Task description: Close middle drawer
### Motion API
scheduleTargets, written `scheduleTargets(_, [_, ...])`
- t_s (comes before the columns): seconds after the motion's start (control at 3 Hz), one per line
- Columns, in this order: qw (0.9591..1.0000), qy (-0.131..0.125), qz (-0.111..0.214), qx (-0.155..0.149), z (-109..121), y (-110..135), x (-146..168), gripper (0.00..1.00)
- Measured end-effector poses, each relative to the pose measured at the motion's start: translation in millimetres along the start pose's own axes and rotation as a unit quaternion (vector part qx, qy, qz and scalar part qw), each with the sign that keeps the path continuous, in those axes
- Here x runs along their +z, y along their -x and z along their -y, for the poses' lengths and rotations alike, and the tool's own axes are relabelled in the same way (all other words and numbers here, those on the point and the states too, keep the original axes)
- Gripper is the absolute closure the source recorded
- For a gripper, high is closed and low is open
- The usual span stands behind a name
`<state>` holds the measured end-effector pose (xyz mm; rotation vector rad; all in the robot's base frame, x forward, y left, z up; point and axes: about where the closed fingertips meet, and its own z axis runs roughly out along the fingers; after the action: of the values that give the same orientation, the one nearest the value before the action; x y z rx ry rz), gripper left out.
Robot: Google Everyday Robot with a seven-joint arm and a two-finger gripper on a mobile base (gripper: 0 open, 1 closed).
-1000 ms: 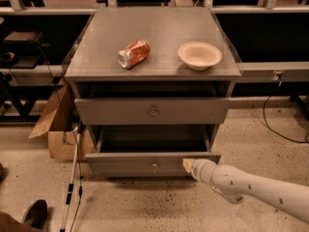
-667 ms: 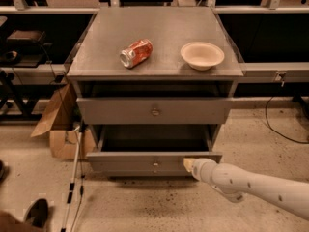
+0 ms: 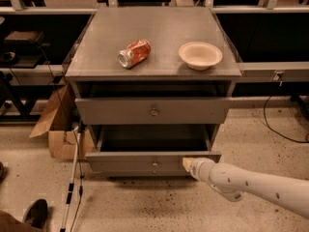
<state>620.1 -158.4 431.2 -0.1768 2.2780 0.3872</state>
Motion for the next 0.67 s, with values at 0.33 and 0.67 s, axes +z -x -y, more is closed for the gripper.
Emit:
scheduleTargets(0.33, [1.0000,-0.006,-0.002,-0.006,0.2,1.1,1.2,1.00])
scheduleTargets(0.67, [0.9998,-0.013,-0.005,-0.013,0.7,3.7,4.4,1.00])
